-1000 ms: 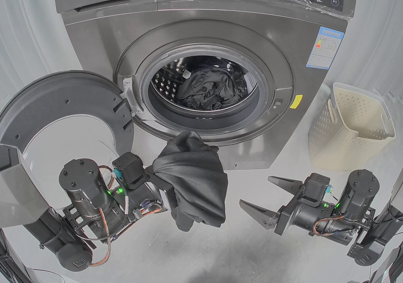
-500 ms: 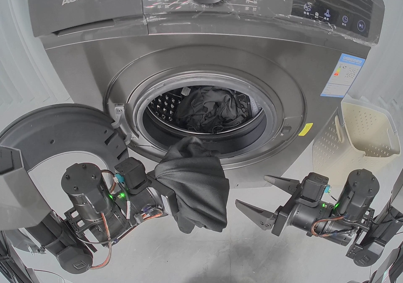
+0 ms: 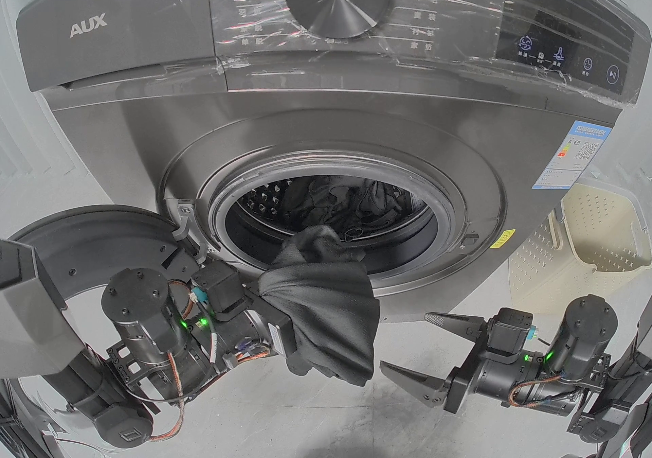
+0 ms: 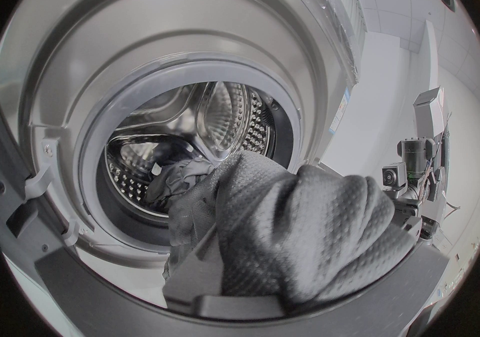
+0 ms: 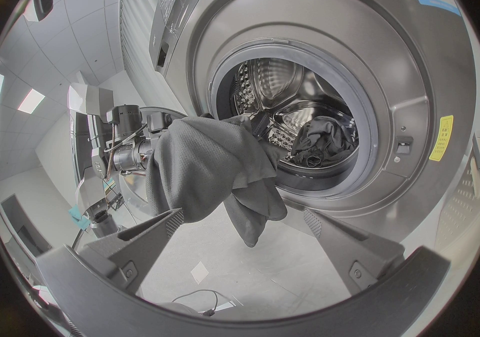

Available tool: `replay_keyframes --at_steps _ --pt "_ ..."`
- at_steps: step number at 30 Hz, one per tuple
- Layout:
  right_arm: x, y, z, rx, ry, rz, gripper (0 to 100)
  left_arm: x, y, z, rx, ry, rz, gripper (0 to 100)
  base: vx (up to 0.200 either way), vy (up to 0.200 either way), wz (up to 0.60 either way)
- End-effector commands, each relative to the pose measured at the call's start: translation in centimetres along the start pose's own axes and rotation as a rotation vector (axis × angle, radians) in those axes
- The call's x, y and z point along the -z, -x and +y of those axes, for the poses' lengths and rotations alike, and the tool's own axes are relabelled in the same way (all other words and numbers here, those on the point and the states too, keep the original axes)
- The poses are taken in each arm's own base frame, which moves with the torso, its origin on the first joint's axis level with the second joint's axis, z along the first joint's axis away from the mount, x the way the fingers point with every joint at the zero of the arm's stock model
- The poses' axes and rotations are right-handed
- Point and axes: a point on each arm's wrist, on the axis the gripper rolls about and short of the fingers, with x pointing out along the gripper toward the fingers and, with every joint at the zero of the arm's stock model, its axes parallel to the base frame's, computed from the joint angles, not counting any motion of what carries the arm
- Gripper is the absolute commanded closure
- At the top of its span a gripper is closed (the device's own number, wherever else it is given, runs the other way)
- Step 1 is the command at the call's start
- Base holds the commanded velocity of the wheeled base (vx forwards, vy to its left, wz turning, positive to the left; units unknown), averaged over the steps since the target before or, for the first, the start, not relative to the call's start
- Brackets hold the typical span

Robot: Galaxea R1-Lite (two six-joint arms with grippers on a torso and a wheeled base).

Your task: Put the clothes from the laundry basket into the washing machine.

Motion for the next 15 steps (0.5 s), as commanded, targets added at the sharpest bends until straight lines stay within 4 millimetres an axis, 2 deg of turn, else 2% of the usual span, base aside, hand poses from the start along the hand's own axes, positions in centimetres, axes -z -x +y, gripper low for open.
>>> replay_keyframes --at_steps 1,2,3,7,15 --pt "-0.3 0.7 0.6 -0.022 0.009 -0.011 0 0.0 -1.0 0.0 -0.006 -0.023 -0.015 100 0.000 0.000 0.00" --pt "-0.3 0.7 0.6 -0.022 0.009 -0.011 0 0.0 -1.0 0.0 -0.006 -0.023 -0.015 100 0.000 0.000 0.00" --pt "-0.3 0.8 0.7 -0.026 0.010 -0.012 0 0.1 -2.0 0.1 -0.011 -0.034 -0.028 100 0.000 0.000 0.00" --pt "-0.2 1.3 0.6 -0.021 0.012 -0.006 0 -0.2 -3.5 0.1 -0.010 -0.040 -0.060 100 0.000 0.000 0.00" --pt "-0.3 2.0 0.5 -0.012 0.017 -0.011 0 2.6 -7.9 1.3 -0.037 -0.054 -0.047 100 0.000 0.000 0.00"
